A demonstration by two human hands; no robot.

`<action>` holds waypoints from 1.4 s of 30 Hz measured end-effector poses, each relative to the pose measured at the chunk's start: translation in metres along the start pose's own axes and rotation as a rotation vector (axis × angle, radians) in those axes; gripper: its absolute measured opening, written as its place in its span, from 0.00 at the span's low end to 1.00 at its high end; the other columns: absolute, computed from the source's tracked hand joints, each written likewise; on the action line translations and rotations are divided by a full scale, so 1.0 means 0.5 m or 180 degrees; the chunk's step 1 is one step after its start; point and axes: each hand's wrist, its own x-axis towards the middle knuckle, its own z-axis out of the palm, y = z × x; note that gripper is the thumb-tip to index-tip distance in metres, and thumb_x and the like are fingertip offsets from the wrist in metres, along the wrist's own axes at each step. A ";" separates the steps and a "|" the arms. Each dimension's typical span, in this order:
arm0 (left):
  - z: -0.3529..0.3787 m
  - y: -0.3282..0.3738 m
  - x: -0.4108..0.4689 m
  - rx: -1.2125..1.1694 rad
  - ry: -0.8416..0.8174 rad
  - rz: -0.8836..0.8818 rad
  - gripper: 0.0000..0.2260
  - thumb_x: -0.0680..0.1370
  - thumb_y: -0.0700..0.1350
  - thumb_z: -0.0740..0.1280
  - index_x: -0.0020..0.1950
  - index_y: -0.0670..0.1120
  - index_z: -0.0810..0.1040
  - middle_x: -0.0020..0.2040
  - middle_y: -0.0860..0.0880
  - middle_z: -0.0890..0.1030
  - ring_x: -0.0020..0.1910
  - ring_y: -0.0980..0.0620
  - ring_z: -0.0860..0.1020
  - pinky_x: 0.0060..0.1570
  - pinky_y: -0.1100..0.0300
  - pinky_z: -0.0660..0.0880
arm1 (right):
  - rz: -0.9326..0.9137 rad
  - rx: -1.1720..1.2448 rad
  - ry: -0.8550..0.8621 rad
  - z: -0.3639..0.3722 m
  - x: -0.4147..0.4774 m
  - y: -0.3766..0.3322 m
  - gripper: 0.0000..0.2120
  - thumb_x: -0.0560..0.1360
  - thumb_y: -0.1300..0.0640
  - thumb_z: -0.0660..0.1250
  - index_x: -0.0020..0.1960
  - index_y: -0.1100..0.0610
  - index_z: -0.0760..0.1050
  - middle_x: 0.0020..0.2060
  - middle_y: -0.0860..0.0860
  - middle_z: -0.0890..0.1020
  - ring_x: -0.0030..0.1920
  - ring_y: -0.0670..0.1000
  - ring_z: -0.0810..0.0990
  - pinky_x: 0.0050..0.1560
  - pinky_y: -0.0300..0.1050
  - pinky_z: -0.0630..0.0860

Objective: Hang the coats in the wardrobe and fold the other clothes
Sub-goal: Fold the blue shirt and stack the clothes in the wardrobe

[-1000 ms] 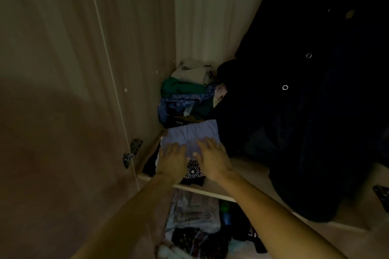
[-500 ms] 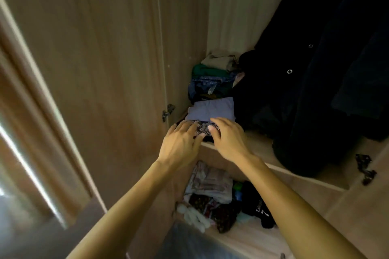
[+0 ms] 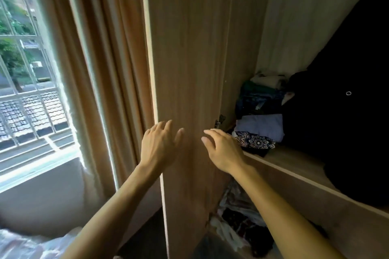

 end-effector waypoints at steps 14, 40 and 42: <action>-0.013 -0.148 0.145 -0.0523 -0.0380 0.0258 0.20 0.78 0.60 0.58 0.59 0.46 0.67 0.55 0.45 0.77 0.51 0.43 0.78 0.48 0.49 0.74 | 0.0347 -0.0207 0.0065 0.066 0.086 -0.186 0.20 0.81 0.45 0.54 0.69 0.52 0.69 0.67 0.49 0.73 0.65 0.51 0.72 0.67 0.48 0.66; -0.014 0.239 0.023 -0.0900 -0.1142 0.1673 0.31 0.74 0.51 0.65 0.72 0.46 0.55 0.65 0.44 0.67 0.57 0.43 0.73 0.52 0.50 0.75 | 0.1195 -0.0738 0.0639 -0.156 -0.141 0.009 0.20 0.81 0.46 0.55 0.70 0.51 0.68 0.67 0.48 0.72 0.65 0.50 0.72 0.64 0.46 0.70; -0.005 0.286 0.025 -0.0729 -0.1035 0.1846 0.34 0.76 0.53 0.64 0.75 0.46 0.49 0.70 0.43 0.63 0.61 0.42 0.72 0.55 0.49 0.74 | 0.1252 -0.0804 0.0732 -0.186 -0.161 0.043 0.20 0.81 0.46 0.54 0.71 0.51 0.67 0.68 0.48 0.71 0.66 0.50 0.72 0.65 0.46 0.69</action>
